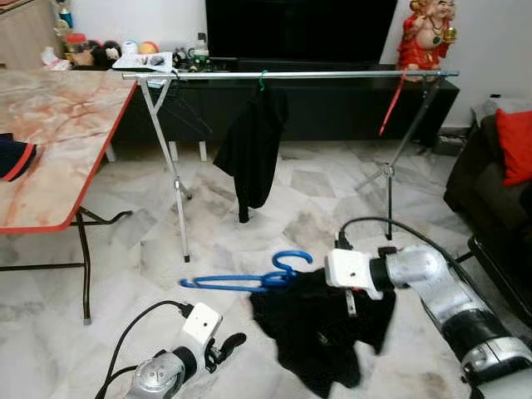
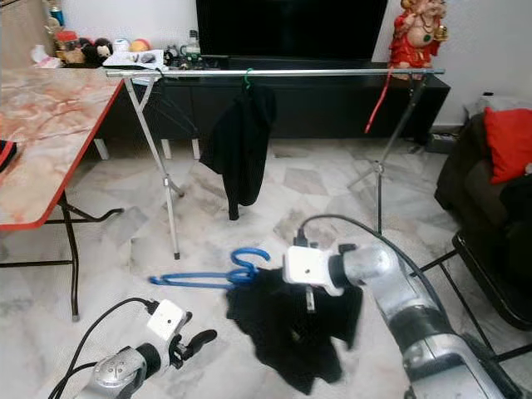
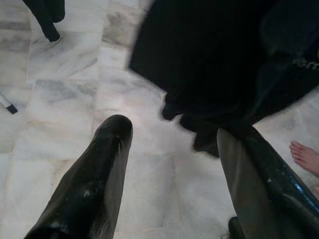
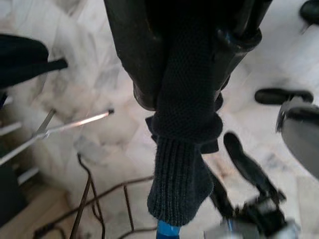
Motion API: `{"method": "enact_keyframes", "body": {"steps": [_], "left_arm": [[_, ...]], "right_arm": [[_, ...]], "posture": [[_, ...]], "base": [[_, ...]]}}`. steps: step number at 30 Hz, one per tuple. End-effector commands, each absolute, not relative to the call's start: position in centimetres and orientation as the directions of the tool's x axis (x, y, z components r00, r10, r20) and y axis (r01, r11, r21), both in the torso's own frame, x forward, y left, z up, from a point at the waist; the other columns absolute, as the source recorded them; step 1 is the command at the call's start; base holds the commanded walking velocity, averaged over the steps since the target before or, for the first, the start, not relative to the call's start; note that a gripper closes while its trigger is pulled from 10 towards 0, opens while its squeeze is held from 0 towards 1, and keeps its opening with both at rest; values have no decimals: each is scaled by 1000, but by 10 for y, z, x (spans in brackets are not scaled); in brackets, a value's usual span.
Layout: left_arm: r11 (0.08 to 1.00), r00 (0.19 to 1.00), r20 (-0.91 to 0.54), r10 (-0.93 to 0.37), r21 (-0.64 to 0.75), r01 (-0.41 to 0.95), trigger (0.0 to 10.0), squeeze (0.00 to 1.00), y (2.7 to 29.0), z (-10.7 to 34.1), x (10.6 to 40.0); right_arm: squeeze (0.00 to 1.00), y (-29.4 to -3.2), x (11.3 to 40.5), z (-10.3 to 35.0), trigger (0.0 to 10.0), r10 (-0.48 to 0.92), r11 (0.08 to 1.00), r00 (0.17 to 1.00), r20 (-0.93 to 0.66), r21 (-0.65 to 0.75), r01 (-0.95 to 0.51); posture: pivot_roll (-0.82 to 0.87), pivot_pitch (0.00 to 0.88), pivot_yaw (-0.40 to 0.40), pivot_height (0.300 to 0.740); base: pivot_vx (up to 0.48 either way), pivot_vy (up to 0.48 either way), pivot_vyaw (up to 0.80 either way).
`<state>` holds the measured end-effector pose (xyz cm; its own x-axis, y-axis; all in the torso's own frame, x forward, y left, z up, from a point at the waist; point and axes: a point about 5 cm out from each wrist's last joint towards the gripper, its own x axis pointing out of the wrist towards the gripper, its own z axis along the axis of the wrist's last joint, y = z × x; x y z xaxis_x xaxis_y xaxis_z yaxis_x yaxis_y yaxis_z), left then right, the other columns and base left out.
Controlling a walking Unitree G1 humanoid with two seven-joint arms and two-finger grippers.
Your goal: Hang hanger
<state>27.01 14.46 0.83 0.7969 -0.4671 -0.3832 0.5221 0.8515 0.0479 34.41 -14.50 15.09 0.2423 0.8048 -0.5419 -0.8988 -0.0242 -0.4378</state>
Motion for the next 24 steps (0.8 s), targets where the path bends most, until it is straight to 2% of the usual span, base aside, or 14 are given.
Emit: {"method": "enact_keyframes", "body": {"steps": [1, 24], "left_arm": [[849, 796, -385, -467, 54, 525, 10000, 0, 141, 7, 271], [836, 787, -369, -493, 48, 547, 10000, 0, 130, 8, 279]], "right_arm": [[0, -141, 348, 170, 0, 840, -11, 250, -482, -475, -880], [0, -122, 340, 184, 0, 873, -96, 155, -462, -475, -875]], "posture": [[123, 59, -66, 740], [132, 56, -75, 740]], "base": [[0, 0, 0], [0, 0, 0]]}}
